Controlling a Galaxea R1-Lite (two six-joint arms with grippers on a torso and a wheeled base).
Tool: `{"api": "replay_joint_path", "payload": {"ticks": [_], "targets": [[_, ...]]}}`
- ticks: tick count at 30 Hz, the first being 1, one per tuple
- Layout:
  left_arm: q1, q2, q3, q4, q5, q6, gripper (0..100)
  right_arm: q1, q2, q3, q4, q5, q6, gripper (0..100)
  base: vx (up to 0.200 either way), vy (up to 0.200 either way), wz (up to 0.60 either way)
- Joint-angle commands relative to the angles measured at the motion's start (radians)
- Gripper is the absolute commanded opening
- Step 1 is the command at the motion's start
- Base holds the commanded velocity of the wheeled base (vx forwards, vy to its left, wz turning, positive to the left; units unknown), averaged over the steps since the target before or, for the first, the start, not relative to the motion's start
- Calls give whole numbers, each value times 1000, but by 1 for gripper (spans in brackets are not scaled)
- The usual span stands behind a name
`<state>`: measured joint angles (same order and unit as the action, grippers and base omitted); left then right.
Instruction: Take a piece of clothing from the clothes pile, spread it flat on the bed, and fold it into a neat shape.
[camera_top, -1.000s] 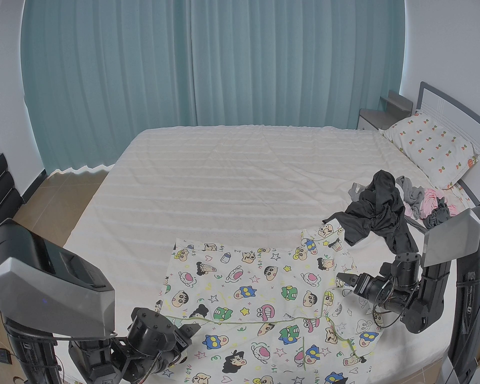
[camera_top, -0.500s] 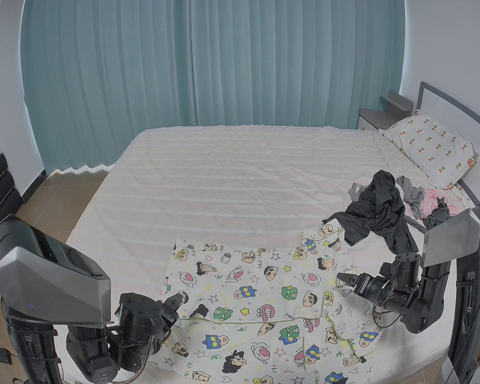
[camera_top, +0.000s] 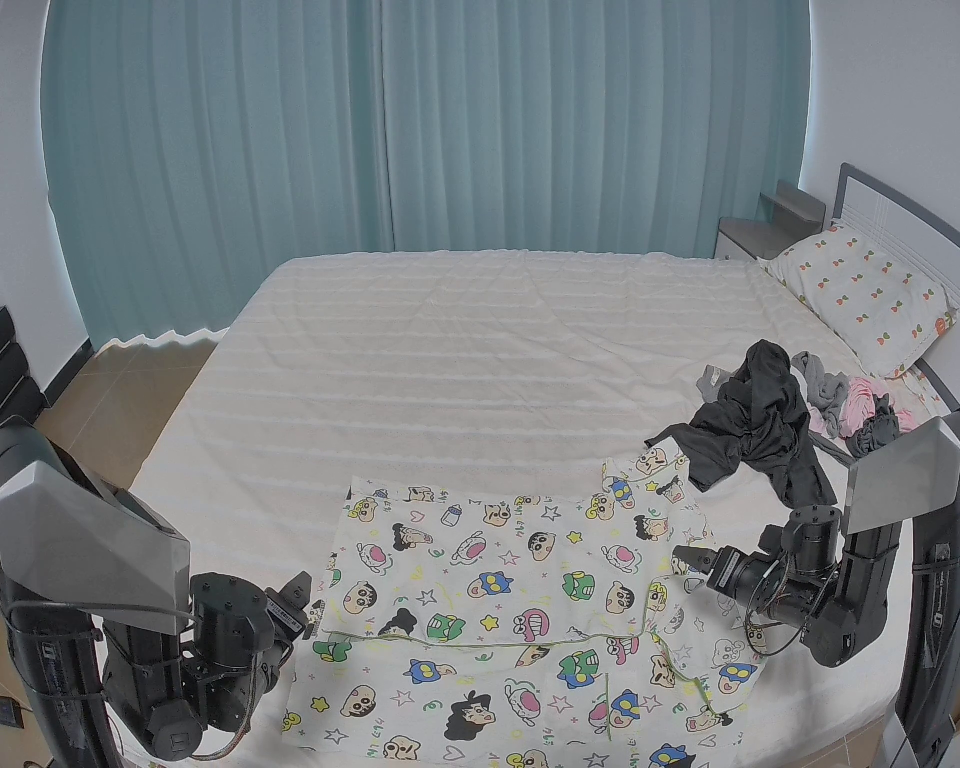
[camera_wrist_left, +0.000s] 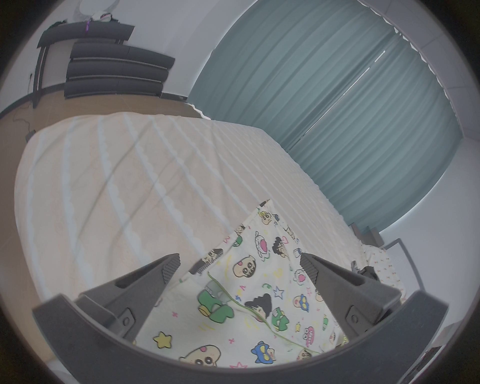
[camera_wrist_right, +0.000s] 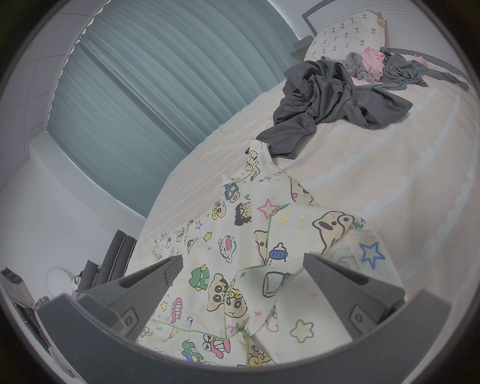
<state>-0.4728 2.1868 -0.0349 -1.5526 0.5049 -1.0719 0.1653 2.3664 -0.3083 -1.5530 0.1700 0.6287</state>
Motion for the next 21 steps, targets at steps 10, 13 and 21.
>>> {"api": "replay_joint_path", "payload": {"ticks": [10,13,21], "targets": [[33,-19,3,-18,-195,119,100,-1,-13,11,-12,2,-11,100,0,0,0],[63,-24,-7,-18,-295,130,100,-1,-15,15,-12,0,-30,100,0,0,0],[65,-4,-26,-18,-341,43,100,-10,-78,72,-10,9,-66,100,0,0,0]]}}
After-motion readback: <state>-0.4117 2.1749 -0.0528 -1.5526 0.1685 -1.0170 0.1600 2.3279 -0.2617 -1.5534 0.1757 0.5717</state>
